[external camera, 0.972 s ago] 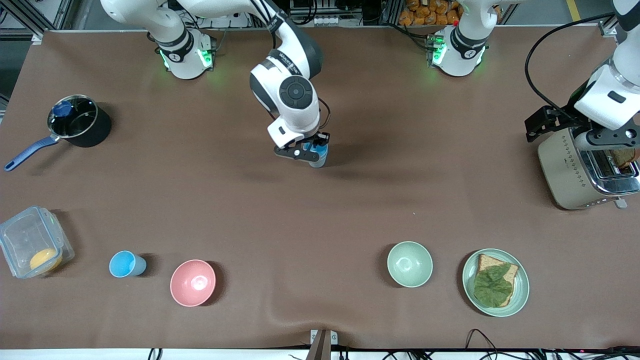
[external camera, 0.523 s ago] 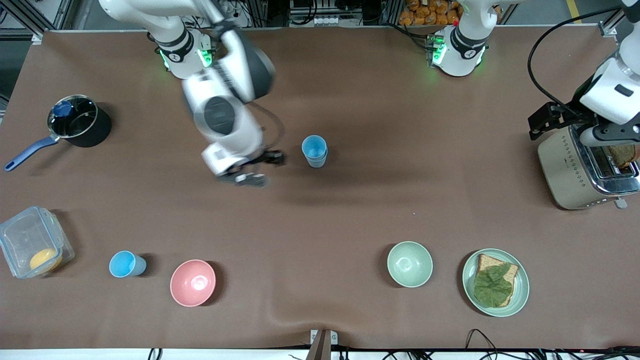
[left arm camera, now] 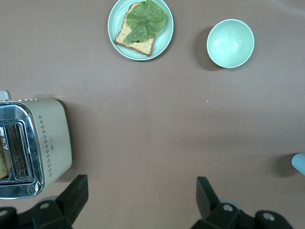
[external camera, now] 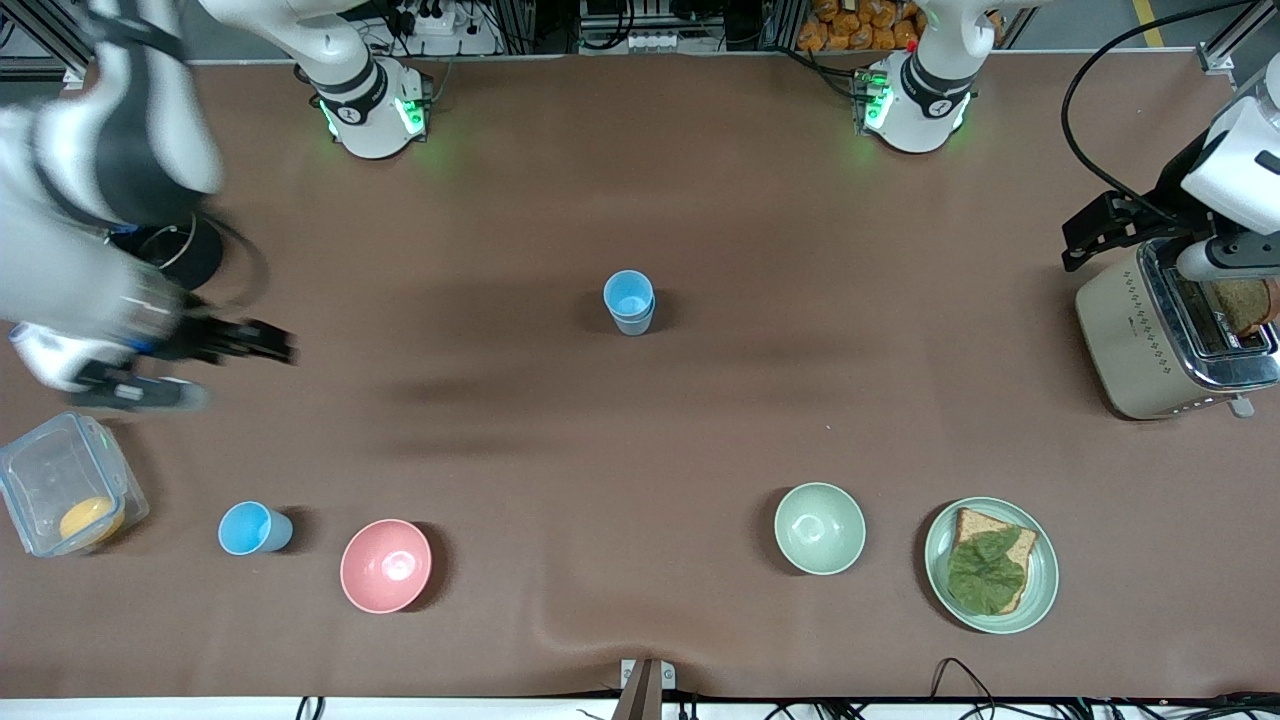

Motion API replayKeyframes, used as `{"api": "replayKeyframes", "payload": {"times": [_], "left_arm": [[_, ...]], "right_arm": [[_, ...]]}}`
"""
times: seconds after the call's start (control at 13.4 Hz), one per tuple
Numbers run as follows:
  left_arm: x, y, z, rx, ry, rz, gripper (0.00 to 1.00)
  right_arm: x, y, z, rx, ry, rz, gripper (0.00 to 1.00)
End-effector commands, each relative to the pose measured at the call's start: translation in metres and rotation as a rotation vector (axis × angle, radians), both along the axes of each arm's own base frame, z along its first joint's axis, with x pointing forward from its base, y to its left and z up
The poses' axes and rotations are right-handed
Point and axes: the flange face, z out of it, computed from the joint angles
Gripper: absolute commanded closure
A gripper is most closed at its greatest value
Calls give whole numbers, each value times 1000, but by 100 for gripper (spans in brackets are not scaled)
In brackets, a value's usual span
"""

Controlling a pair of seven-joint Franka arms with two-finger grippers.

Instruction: Stack blue cups with both arms

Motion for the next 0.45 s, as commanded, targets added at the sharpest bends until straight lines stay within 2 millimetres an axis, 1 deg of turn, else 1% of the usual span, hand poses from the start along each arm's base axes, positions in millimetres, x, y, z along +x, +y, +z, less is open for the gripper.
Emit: {"api": "replayKeyframes", "payload": {"times": [0.0, 0.07, 0.15, 0.22, 0.3, 0.37], "left_arm": [[-3, -1, 7, -14, 6, -27, 0], [-3, -4, 9, -14, 6, -32, 0], [-4, -5, 12, -14, 3, -35, 0], [-4, -5, 12, -14, 6, -35, 0], [-4, -5, 12, -14, 6, -37, 0], [-4, -5, 11, -13, 8, -41, 0]], "right_arm": [[-43, 12, 51, -40, 3, 47, 0], [-48, 14, 57, -70, 6, 51, 0], [-51, 11, 63, -71, 3, 51, 0], [-52, 5, 63, -68, 18, 51, 0], [-54, 2, 74, -67, 22, 46, 0], [-57, 4, 82, -65, 35, 50, 0]]}}
